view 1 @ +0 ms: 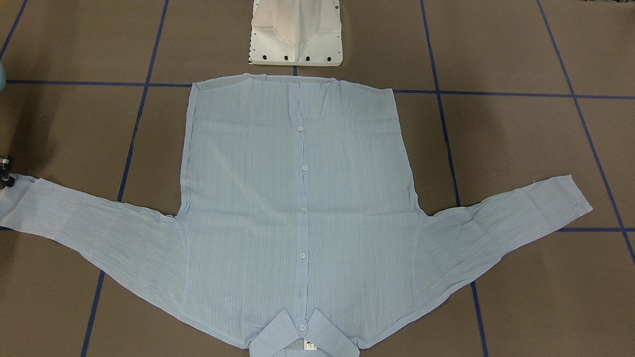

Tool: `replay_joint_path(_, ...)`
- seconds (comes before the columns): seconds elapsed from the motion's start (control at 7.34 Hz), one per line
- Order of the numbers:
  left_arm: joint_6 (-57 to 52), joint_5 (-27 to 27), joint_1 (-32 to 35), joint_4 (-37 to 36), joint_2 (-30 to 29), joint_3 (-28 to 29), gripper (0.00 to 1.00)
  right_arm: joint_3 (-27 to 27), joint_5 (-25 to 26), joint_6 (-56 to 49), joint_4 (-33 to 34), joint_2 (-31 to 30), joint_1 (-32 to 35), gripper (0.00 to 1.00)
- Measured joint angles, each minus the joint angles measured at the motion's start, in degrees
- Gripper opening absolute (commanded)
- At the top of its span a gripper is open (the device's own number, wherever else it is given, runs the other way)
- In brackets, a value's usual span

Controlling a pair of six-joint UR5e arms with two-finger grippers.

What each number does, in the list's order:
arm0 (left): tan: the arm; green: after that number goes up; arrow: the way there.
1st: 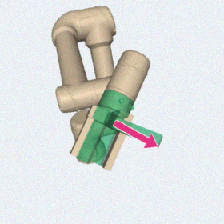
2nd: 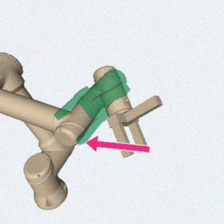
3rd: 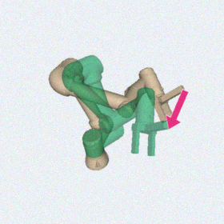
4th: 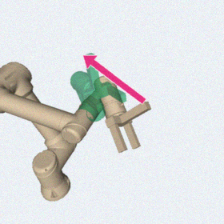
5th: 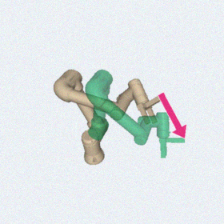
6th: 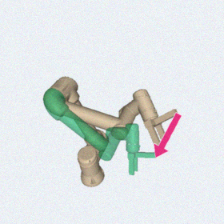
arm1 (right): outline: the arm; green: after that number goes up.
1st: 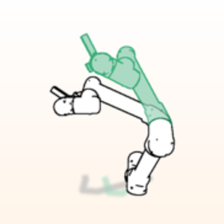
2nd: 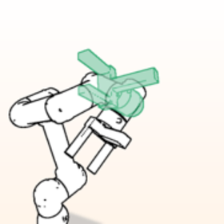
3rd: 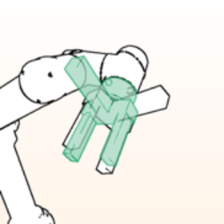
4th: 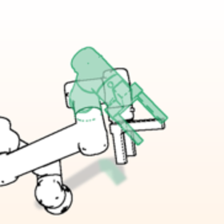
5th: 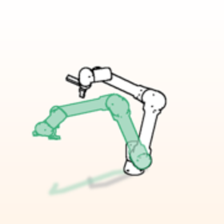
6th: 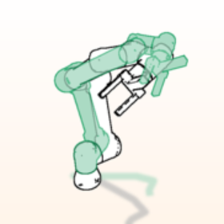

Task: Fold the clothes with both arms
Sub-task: 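Reach the right gripper across to the sleeve cuff nearest the left arm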

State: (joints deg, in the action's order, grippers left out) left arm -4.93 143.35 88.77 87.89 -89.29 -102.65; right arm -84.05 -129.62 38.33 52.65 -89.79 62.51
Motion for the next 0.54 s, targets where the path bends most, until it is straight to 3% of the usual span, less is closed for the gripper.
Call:
replay_joint_path(0.27,-0.07,0.0,0.0,0.0,0.27,0.01,1.0,-5.83,-3.76,0.09,0.62,-0.04,1.65,0.0)
replay_joint_path(0.54,-0.12,0.0,0.0,0.0,0.52,0.07,1.0,-10.83,-7.0,3.46,0.8,4.29,2.55,0.0)
